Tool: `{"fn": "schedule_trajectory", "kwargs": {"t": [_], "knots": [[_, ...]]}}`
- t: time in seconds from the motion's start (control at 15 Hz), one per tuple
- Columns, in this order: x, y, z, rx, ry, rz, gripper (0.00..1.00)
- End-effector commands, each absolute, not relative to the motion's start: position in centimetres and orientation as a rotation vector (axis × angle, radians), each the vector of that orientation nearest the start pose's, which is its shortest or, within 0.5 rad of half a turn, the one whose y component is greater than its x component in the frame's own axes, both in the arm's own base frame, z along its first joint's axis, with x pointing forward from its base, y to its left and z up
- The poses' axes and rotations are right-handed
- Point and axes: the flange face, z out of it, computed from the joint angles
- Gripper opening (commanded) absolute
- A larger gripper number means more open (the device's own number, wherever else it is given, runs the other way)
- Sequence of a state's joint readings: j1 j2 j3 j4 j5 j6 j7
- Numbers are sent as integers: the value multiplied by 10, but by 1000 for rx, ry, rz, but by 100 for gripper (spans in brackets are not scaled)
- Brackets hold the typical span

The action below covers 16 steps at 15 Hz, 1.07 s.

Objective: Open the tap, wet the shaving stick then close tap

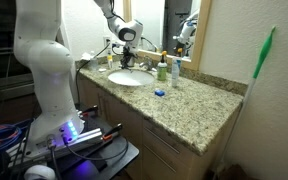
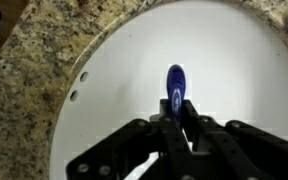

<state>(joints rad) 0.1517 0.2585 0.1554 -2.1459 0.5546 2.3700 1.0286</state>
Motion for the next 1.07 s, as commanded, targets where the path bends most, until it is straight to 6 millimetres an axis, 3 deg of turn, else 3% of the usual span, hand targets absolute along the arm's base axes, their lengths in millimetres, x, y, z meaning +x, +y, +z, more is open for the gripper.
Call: {"fn": "schedule_trajectory", "kwargs": {"t": [0.0, 0.13, 0.2, 0.27, 0.47, 0.53, 1.0], "knots": [[567, 201, 270, -2401, 1427, 402, 4], [586, 210, 266, -2391, 1427, 378, 4], [565, 203, 273, -2387, 1449, 400, 4], [570, 206, 272, -2385, 1446, 399, 15], [569, 206, 271, -2386, 1447, 401, 15], [574, 204, 265, -2386, 1466, 371, 4], [633, 217, 252, -2293, 1395, 194, 4]]}}
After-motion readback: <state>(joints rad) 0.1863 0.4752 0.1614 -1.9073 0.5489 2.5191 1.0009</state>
